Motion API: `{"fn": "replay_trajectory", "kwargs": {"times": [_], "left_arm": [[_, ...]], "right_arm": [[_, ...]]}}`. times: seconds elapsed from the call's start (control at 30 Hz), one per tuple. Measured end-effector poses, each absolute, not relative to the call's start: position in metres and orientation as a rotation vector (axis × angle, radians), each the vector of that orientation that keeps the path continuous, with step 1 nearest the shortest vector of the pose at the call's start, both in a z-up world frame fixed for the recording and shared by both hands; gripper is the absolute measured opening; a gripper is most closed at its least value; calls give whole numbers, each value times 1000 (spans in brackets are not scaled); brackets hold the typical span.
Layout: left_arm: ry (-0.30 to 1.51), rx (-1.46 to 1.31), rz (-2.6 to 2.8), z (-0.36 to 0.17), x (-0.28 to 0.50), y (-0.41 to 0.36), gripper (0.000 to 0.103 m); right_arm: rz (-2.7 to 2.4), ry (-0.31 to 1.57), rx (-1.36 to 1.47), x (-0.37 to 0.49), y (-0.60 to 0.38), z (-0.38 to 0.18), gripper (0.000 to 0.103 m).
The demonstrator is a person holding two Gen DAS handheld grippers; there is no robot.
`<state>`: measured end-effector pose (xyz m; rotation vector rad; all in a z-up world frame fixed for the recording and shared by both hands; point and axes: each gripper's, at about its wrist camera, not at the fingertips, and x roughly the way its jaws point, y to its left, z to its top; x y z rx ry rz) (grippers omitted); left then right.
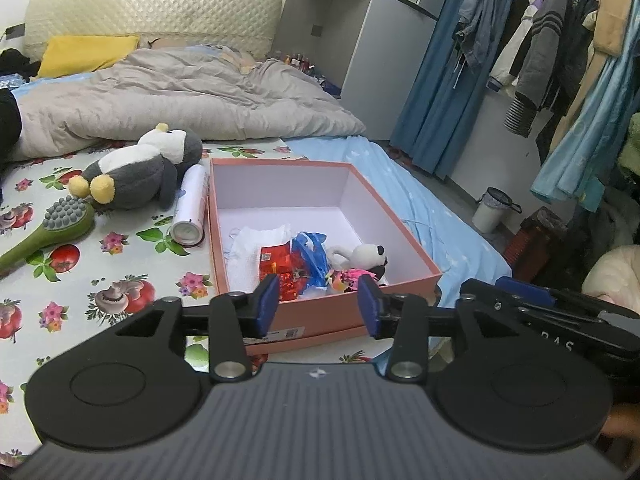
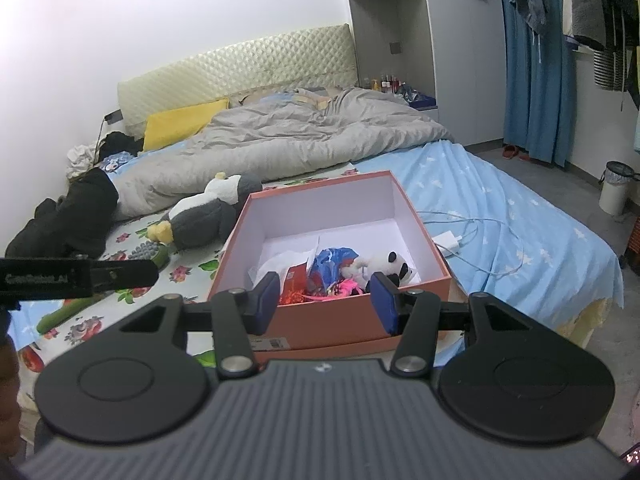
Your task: Organize soft objects
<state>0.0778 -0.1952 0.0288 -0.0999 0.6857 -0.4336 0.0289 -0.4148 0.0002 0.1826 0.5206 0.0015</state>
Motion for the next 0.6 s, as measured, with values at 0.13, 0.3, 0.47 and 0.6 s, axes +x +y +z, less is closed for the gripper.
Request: {"fn": "replay_trajectory", "kwargs": {"times": [0.13,0.3,0.47,0.6], "left_arm": [[693,-91,-417,27,80,-193,80],[693,-101,-396,26,82,-186,98],[708,-80,-360,23,84,-183,103],[730,-80,-347,21,87,-182,103]], "right_arm": [[0,530,185,29,-415,-1,57],[-14,539,185,31,-417,-1,93],[-31,545,179,33,-420,-3,94],[-23,539,181,32,-420,-3,94]]}}
